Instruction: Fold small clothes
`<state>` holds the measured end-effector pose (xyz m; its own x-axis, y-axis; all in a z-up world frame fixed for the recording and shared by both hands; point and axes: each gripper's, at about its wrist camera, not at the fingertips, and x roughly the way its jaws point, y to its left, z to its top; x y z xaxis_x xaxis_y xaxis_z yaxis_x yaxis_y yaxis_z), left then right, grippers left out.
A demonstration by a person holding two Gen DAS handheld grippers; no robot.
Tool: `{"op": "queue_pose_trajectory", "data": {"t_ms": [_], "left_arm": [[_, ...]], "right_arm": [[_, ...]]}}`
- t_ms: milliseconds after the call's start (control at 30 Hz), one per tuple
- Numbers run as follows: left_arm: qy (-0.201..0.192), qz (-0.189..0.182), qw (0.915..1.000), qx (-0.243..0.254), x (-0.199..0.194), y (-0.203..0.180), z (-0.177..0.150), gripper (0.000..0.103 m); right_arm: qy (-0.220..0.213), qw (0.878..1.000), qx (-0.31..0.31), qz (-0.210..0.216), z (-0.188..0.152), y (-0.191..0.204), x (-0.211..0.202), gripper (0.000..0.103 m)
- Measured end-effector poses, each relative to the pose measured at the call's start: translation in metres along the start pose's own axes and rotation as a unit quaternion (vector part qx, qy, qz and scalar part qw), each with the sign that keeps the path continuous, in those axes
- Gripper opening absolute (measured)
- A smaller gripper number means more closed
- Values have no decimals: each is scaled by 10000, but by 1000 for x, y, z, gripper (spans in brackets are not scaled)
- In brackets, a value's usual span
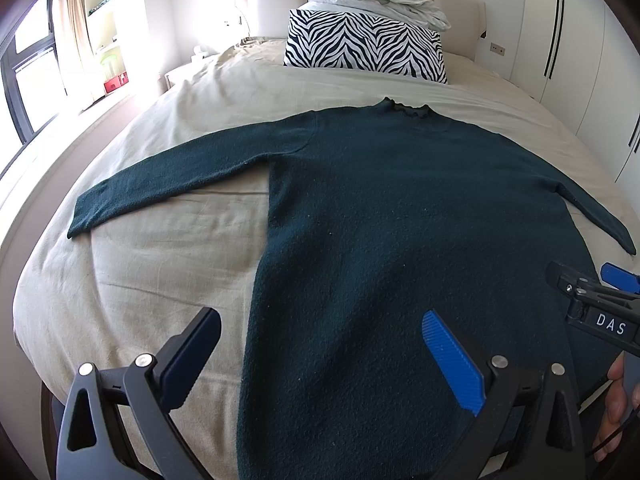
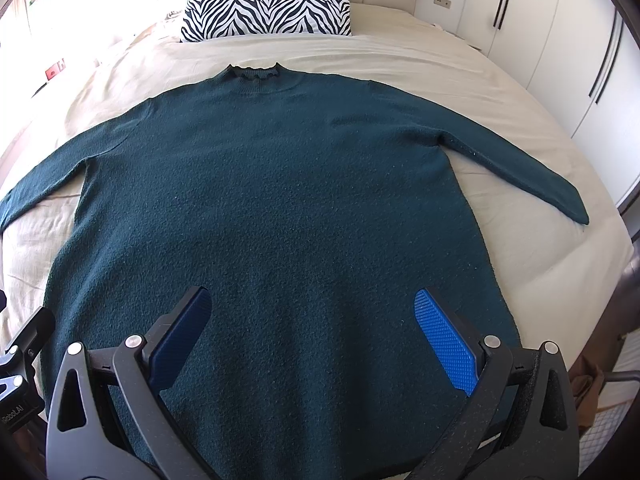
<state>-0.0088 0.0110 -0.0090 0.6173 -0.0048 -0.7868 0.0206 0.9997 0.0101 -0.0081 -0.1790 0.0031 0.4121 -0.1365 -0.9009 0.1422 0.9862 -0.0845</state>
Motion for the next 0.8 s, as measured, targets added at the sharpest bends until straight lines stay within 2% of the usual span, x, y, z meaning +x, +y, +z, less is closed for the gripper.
{"op": "queue_pose_trajectory", "data": {"t_ms": [500,800], "left_arm": [[18,-18,10000,-3,1,-1,-2,103],[59,-149,9999,-52,2,0,0,103]], "right_arm": [[27,10000,-40,1,1,2,0,103],[62,10000,-73,-7,2,4,0,103]]}}
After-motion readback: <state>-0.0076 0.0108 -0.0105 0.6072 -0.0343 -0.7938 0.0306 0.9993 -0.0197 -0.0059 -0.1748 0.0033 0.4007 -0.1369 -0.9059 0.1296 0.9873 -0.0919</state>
